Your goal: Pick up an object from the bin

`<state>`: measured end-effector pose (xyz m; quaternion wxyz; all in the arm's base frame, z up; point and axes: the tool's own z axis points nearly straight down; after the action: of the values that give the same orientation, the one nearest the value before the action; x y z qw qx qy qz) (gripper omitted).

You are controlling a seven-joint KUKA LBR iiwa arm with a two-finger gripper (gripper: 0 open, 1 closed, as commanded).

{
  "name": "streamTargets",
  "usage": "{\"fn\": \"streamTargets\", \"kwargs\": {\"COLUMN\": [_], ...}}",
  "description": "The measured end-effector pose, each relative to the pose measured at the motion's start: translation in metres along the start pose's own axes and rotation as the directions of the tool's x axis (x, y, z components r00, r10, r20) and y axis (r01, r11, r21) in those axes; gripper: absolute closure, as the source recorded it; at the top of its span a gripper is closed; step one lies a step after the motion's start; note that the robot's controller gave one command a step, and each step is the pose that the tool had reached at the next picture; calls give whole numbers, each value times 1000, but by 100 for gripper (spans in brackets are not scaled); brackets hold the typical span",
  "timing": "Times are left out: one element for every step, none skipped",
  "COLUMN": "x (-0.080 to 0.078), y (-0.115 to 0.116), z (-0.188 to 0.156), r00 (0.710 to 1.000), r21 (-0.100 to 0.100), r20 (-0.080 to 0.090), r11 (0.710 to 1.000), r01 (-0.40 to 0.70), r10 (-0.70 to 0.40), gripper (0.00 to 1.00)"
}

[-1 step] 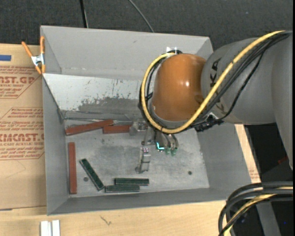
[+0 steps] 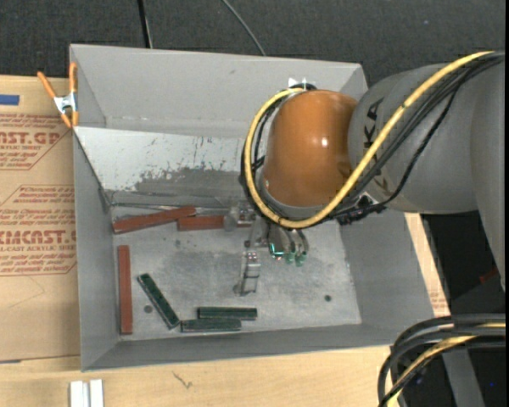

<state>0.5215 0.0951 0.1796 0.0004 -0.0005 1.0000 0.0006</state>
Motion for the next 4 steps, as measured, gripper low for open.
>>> {"fn": "streamTargets", "kwargs": {"x": [8, 31, 34, 33], "y": [0, 12, -21, -20], "z": [38, 108, 103, 103], "r00": [998, 997, 890, 890], "r21": [0, 0, 0, 1], "r20": [7, 0, 0, 6], "r11": [998, 997, 890, 890], "r01": [56, 78, 457, 456], "r10": [-56, -78, -457, -456], "gripper": [0, 0, 100, 0]}}
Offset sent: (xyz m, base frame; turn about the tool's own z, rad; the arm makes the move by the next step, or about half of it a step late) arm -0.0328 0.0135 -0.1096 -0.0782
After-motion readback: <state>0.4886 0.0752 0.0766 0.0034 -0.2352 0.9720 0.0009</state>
